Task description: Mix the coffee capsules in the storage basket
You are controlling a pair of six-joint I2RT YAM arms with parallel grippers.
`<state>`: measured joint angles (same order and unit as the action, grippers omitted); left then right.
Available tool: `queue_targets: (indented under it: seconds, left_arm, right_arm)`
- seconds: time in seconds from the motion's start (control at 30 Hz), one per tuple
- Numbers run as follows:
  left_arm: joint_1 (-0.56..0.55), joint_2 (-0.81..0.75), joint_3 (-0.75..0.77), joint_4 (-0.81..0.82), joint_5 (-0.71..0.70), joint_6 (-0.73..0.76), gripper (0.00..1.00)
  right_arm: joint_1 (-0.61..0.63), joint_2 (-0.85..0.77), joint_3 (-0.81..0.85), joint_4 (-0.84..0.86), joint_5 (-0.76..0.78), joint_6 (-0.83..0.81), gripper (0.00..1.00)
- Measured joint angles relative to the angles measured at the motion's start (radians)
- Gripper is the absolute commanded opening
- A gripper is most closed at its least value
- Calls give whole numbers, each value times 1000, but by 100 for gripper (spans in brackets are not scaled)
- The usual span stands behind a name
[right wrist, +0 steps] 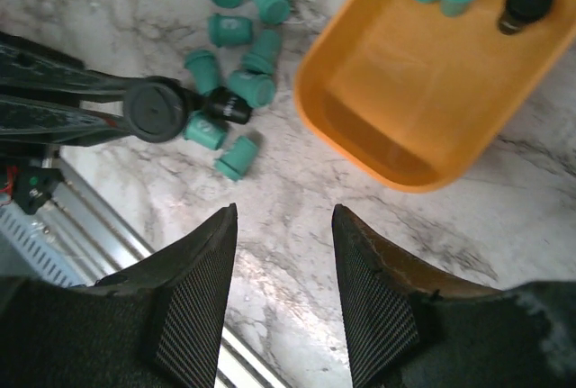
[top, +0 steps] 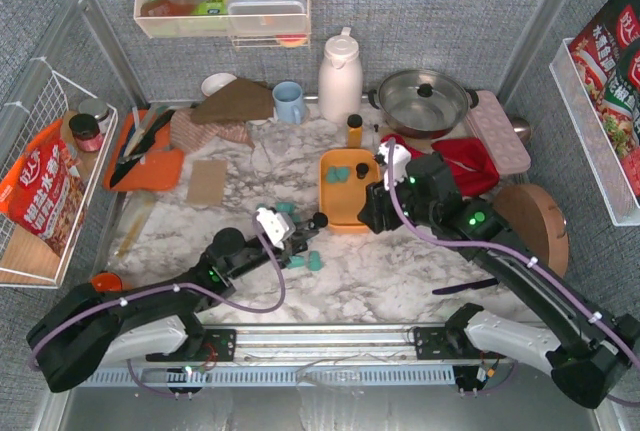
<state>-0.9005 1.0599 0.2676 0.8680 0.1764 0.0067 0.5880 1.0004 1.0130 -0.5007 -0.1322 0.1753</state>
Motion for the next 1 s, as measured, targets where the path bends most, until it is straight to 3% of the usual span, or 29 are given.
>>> queue_targets:
  seconds: [0.2, 0.47, 0.63, 0.9, 1.0]
  left_arm:
    - [0, 70, 5, 101, 93, 48, 0]
    - [-5, 102, 24, 156, 138, 53, 0]
    - [-11, 103, 32, 172, 145, 53, 0]
    - [-21, 87, 32, 169, 161, 51, 0]
    - [-22, 76, 34, 161, 162, 48, 0]
  right_arm:
    - [86, 39, 1, 57, -42, 34, 53]
    - [186, 109, 46, 93, -51, 47, 68]
    - [212, 153, 67, 91, -29, 38, 71]
    - [224, 191, 85, 87, 19, 24, 67]
    - [224, 195, 90, 89, 23, 24, 58]
